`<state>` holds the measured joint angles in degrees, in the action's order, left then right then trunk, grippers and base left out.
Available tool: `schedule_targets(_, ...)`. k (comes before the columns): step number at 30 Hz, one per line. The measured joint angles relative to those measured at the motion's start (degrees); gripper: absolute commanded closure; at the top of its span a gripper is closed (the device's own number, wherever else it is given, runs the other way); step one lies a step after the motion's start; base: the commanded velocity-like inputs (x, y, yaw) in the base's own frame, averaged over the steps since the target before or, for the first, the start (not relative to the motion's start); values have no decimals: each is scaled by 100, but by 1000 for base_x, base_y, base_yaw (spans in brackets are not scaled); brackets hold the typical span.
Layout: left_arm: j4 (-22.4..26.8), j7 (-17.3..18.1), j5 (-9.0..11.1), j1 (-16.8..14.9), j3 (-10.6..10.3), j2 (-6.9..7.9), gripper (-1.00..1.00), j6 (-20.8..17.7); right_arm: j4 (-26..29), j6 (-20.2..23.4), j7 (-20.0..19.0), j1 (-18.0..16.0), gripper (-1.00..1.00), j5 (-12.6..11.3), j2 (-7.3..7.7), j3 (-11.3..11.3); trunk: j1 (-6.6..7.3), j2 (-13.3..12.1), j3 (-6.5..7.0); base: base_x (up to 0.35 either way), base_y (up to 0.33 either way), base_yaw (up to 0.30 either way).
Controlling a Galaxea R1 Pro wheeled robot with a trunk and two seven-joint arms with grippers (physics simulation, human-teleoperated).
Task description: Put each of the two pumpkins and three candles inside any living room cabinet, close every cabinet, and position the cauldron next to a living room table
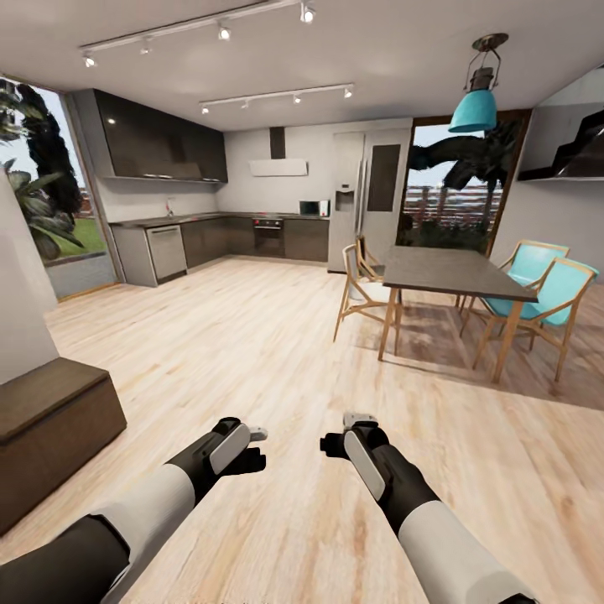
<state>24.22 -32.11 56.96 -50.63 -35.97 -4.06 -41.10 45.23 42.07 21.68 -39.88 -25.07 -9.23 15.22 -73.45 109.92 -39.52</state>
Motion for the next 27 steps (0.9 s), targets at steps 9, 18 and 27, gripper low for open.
schedule_targets(9,-1,5,0,0,0,0,-100,0,-5,0,0,0,-100,0,-20,9,1,0,0,33,-258,290)
schedule_targets(18,-3,3,0,-1,0,-1,-100,0,-2,-1,-1,1,-100,0,-22,148,2,0,0,160,-80,290)
schedule_targets(27,5,0,1,-1,1,-1,-100,0,-2,0,-1,1,-100,1,-22,167,0,0,0,45,-5,290)
